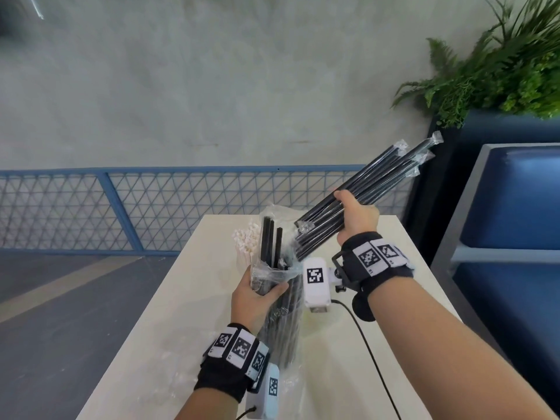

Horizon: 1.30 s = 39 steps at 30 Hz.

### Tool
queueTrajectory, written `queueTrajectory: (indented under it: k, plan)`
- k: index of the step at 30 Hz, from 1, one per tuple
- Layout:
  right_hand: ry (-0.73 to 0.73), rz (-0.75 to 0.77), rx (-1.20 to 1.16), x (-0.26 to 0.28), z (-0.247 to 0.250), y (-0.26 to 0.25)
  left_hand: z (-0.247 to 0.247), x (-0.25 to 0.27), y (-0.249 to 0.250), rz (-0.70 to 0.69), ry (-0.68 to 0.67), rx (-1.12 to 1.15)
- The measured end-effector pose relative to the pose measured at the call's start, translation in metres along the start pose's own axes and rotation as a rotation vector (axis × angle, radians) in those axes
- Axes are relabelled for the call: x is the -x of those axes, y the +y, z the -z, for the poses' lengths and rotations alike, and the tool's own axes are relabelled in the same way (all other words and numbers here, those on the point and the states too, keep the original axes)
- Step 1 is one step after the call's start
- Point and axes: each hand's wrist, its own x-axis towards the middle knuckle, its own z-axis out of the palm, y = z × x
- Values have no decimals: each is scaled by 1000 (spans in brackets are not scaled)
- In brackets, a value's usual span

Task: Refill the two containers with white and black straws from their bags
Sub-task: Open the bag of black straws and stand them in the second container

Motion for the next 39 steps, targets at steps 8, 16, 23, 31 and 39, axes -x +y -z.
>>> queueTrajectory:
  k: [8,16,23,31,39]
  plan:
    - [98,57,93,-26,21,-29,-1,7,6,-47,30,0]
    - [77,279,374,-32,27,0,-1,9,7,-47,59,-23]
    - [-71,248,666,-27,53,64,0,10,11,-34,36,13]
    - [-171,320,809,-29,64,79,-1,10,14,-39,5,70]
    - [-33,122,1274,-30,85,82,-2,9,13,-40,6,108]
